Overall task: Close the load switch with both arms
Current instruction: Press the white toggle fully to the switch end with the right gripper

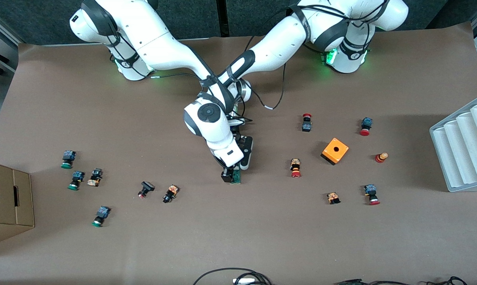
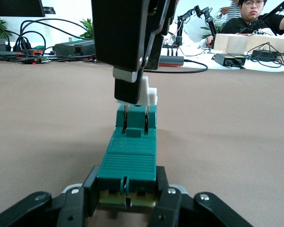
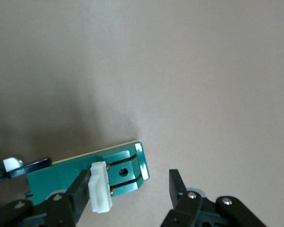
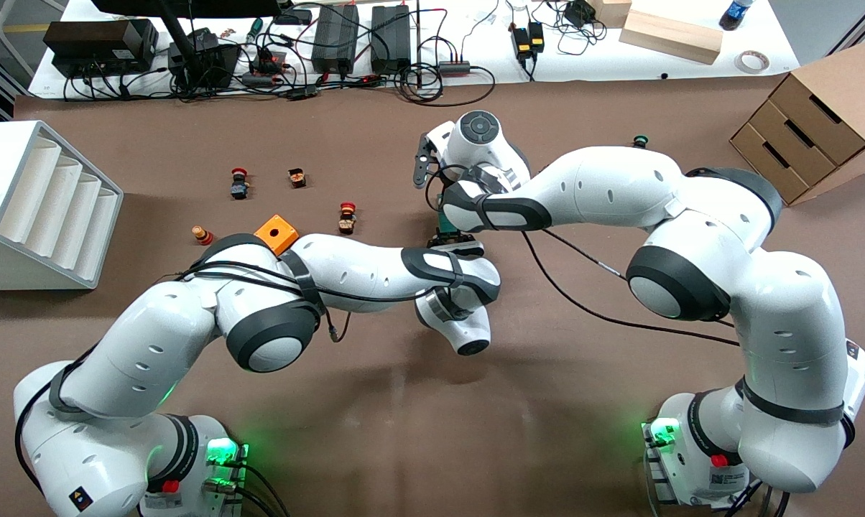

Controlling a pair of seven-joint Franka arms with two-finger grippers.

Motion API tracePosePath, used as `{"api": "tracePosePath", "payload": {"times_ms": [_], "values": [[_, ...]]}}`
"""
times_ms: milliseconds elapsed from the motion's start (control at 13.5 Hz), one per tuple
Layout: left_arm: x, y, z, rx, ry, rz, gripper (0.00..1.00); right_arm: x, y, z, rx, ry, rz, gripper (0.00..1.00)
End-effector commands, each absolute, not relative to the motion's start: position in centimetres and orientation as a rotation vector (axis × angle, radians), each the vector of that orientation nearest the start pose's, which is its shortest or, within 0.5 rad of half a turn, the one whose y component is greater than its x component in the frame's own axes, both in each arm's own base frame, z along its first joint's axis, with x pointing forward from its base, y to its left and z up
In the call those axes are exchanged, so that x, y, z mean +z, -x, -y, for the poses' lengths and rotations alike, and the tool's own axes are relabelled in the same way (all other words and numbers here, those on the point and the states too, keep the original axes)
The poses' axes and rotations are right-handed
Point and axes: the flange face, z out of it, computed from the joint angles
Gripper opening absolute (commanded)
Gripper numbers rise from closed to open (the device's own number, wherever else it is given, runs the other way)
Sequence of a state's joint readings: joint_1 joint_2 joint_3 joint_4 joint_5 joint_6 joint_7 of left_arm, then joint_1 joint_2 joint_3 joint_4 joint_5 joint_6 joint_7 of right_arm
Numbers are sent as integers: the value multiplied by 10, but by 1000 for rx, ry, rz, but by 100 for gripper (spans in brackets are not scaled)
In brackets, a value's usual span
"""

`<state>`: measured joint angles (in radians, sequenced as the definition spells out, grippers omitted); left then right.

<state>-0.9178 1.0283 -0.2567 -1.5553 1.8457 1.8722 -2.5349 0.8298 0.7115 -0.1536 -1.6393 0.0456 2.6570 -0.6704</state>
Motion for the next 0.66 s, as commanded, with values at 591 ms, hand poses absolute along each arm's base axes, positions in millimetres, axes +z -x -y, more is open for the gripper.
{"api": "tracePosePath", "payload": {"times_ms": [591], "values": [[47,-342,572,-1823,2480,180,43,243,-575,-454,-562,2482,1953,74]]}}
